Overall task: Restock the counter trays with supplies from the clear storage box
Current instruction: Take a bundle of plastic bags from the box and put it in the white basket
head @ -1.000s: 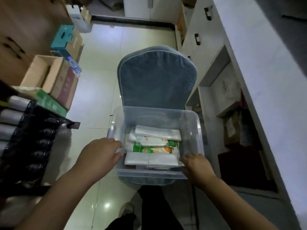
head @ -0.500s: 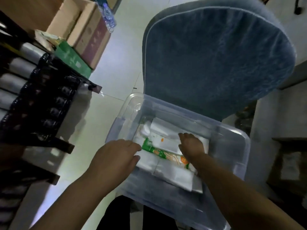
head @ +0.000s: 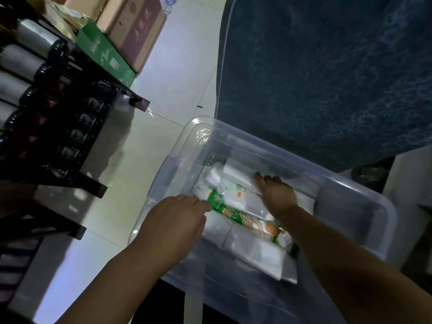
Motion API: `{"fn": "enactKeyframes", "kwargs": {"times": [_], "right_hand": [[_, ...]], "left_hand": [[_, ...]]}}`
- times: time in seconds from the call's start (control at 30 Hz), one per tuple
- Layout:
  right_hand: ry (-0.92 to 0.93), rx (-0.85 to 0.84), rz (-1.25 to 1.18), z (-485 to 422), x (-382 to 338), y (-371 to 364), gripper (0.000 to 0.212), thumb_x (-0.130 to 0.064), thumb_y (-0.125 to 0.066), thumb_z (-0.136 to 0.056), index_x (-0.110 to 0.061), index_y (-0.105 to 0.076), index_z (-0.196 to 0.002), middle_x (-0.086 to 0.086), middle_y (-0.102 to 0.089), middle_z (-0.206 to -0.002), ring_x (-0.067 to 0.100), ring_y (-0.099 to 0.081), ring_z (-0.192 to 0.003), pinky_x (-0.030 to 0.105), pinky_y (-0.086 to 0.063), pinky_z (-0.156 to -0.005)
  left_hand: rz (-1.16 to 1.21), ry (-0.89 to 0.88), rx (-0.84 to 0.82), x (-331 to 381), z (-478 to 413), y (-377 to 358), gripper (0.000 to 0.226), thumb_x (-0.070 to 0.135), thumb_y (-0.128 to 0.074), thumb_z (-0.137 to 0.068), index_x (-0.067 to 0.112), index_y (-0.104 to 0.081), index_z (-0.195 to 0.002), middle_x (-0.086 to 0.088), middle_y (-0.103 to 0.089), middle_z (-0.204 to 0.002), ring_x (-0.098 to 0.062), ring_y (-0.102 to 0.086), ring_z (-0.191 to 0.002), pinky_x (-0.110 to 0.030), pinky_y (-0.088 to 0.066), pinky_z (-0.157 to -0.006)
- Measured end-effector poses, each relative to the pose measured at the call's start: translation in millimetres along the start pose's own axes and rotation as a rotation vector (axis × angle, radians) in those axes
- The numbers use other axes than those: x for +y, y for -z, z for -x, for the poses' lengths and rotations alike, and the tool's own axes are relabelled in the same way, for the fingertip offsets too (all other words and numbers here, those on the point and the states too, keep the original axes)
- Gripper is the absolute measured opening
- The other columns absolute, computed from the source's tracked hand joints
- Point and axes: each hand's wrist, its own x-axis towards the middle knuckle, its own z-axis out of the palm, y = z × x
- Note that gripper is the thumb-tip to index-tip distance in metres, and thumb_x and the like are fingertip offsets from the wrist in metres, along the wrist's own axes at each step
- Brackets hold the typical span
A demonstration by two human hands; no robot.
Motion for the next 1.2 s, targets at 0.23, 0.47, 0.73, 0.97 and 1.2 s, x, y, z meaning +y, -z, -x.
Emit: {"fn": "enactKeyframes", "kwargs": {"times": [0.23, 0.47, 0.73, 0.97, 1.2], "right_hand": [[-0.088, 0.172, -0.145, 13, -8, 27, 0.044, -0.012, -0.051, -0.089, -0.018, -0.045, -0.132, 0.011, -0.069, -0.101, 0.027, -0.065, -0.086, 0.037, -0.054, -0.073], [-0.097, 0.207, -0.811, 70, -44, 96, 0.046, -0.01, -0.06, -0.077, -0.026, -0.057, -0.12, 0.006, -0.07, -0.104, 0.027, -0.064, -0.091, 0.035, -0.053, -0.078], [0.12, 0.237, -1.352, 123, -95, 169, 0.052, 0.006, -0.062, -0.075, -0.037, -0.059, -0.104, -0.005, -0.069, -0.103, 0.016, -0.065, -0.095, 0.033, -0.055, -0.083], [-0.179, 0.344, -1.249, 111, -111, 124, 0.037, -0.01, -0.072, -0.077, -0.034, -0.056, -0.1, -0.012, -0.065, -0.091, 0.003, -0.063, -0.078, 0.025, -0.053, -0.071], [-0.186, -0.077, -0.638, 111, -119, 8, 0.044, -0.024, -0.067, -0.082, -0.015, -0.055, -0.123, 0.009, -0.057, -0.125, 0.025, -0.052, -0.115, 0.03, -0.041, -0.091]], "left_hand": [[0.061, 0.102, -0.027, -1, 10, 3, 0.029, 0.028, -0.05, -0.091, 0.021, -0.063, -0.116, 0.0, -0.069, -0.108, -0.023, -0.062, -0.094, -0.031, -0.046, -0.077], [0.239, 0.337, 0.013, 12, 15, -7, 0.036, 0.043, -0.053, -0.087, 0.022, -0.059, -0.117, 0.004, -0.065, -0.111, -0.017, -0.059, -0.099, -0.031, -0.048, -0.08], [1.536, 0.477, 0.085, 19, 13, 23, 0.054, 0.027, -0.072, -0.071, 0.011, -0.056, -0.12, -0.011, -0.065, -0.12, -0.027, -0.059, -0.115, -0.05, -0.042, -0.103], [1.43, 0.449, 0.415, -14, 25, 33, 0.033, 0.02, -0.072, -0.075, 0.021, -0.062, -0.106, 0.001, -0.071, -0.104, -0.014, -0.067, -0.092, -0.021, -0.056, -0.073], [1.523, 0.563, 0.663, -74, 38, 35, 0.022, 0.016, -0.062, -0.086, 0.019, -0.06, -0.108, -0.001, -0.067, -0.108, -0.013, -0.065, -0.093, -0.021, -0.053, -0.075]]}}
